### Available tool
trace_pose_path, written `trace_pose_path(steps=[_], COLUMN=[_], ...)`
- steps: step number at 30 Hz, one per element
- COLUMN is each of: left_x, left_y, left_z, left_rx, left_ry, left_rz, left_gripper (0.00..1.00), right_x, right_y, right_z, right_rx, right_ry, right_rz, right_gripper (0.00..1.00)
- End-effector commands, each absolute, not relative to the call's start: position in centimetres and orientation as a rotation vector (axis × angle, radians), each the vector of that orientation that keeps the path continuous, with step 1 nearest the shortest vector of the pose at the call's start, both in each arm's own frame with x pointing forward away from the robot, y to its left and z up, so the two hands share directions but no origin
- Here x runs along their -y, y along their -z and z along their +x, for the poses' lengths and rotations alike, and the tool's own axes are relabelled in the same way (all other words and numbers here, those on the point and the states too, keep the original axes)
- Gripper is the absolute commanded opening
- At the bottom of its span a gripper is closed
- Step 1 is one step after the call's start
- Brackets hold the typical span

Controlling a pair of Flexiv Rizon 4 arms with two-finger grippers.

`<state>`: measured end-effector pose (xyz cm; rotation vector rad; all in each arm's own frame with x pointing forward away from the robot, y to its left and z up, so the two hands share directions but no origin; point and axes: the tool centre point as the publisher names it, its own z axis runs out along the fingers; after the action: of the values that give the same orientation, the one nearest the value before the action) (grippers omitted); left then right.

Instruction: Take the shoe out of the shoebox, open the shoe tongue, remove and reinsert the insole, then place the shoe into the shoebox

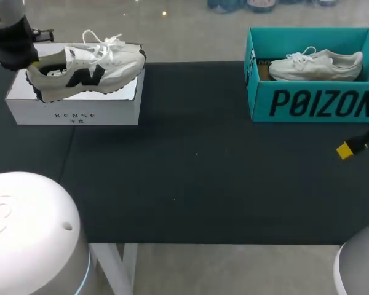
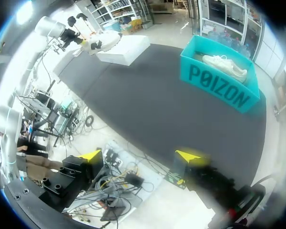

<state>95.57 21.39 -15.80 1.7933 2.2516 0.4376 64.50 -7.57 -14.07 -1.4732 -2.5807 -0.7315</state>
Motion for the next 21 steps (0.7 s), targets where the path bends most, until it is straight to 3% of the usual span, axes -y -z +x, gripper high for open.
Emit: trace_pose_path(steps=[1, 21], left_x=[-23.8, -27.9], left_y=[15.8, 17.8], left_z=[96.9, 103.8], left_rx=[-2.15, -1.995], left_ry=[-0.419, -0.454], left_rz=[1.875, 2.077], left_gripper=[0.0, 0.0], right_x=[7.5, 7.5], right_y=[14.1, 14.1], right_z=[64.8, 64.8], right_rx=[2.578, 2.578], right_ry=[0.725, 0.725], right_rz=[-1.472, -1.472], right_gripper=[1.0, 1.0])
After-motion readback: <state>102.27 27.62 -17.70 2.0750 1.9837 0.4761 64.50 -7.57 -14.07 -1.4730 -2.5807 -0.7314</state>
